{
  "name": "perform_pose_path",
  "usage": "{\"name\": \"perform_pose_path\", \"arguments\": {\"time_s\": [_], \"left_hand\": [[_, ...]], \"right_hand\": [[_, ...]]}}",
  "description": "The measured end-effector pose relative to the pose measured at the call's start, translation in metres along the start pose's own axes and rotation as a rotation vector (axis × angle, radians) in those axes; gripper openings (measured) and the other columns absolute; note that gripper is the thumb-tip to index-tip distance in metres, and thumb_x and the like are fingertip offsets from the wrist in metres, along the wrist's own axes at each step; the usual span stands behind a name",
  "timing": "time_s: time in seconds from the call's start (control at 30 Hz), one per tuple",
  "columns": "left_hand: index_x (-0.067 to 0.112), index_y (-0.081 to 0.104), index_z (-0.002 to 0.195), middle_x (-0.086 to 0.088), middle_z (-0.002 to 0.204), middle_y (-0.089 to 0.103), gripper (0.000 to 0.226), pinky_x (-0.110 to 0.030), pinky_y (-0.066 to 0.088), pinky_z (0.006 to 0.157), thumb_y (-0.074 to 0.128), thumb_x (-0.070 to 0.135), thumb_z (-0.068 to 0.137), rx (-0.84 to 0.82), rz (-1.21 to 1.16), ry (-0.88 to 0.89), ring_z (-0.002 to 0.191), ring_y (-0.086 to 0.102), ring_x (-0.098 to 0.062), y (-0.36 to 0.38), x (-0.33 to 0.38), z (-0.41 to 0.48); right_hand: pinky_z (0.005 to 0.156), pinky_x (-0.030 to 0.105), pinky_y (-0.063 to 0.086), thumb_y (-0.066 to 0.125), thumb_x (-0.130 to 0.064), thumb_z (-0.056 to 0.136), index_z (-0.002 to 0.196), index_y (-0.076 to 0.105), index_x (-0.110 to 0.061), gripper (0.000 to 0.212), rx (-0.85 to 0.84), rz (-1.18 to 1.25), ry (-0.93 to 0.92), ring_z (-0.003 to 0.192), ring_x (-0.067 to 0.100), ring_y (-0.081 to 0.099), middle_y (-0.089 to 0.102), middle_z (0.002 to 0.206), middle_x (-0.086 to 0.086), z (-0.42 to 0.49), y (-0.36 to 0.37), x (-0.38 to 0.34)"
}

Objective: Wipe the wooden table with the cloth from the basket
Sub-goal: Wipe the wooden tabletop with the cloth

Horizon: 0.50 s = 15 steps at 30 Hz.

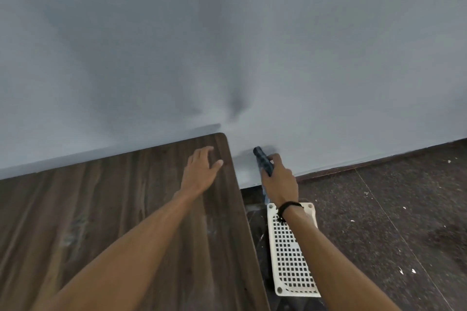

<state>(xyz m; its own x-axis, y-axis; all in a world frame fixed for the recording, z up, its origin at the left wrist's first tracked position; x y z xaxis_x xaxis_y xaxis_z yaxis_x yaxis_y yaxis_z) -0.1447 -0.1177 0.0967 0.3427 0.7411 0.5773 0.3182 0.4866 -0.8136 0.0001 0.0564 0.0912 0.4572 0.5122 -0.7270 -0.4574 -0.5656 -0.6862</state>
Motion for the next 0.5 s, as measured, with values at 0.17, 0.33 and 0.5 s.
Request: {"name": "perform_pose_path", "arguments": {"time_s": [0.17, 0.33, 0.5], "left_hand": [[0.039, 0.0, 0.157, 0.003, 0.166, -0.015, 0.106, -0.062, -0.006, 0.116, 0.049, 0.085, 0.076, -0.234, 0.267, -0.106, 0.151, -0.018, -0.027, -0.026, -0.104, -0.012], [0.045, -0.015, 0.154, 0.008, 0.159, -0.033, 0.13, -0.068, -0.011, 0.113, 0.039, 0.101, 0.05, -0.439, 0.338, -0.188, 0.145, -0.032, -0.024, -0.047, -0.17, -0.018], [0.046, -0.017, 0.152, 0.009, 0.158, -0.035, 0.118, -0.068, -0.013, 0.113, 0.034, 0.1, 0.06, -0.517, 0.392, -0.105, 0.143, -0.034, -0.023, -0.053, -0.204, -0.018]], "right_hand": [[0.067, 0.039, 0.047, 0.043, -0.012, 0.099, 0.137, 0.046, -0.019, 0.039, -0.002, -0.193, -0.151, 0.091, 0.036, 0.065, 0.068, 0.106, 0.015, 0.005, 0.081, -0.05], [0.114, 0.052, 0.03, 0.044, -0.026, 0.103, 0.146, 0.041, -0.02, 0.044, -0.17, -0.391, -0.137, 0.144, 0.026, 0.035, 0.041, 0.155, 0.005, -0.017, 0.159, -0.06], [0.121, 0.049, -0.004, 0.025, -0.057, 0.103, 0.16, 0.013, -0.024, 0.067, -0.231, -0.496, -0.101, 0.155, 0.024, -0.003, 0.0, 0.168, 0.002, -0.041, 0.186, -0.052]]}}
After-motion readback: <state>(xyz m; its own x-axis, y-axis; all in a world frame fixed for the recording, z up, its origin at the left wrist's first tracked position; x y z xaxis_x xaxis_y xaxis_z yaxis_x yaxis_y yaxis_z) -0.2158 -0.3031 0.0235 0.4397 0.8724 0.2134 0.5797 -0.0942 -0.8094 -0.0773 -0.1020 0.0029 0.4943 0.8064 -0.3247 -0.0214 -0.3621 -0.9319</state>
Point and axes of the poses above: each hand's wrist, its own z-axis towards the middle knuckle, its own y-axis out of the palm, x = y × z, the point moved 1 cm from there along z, towards the middle knuckle
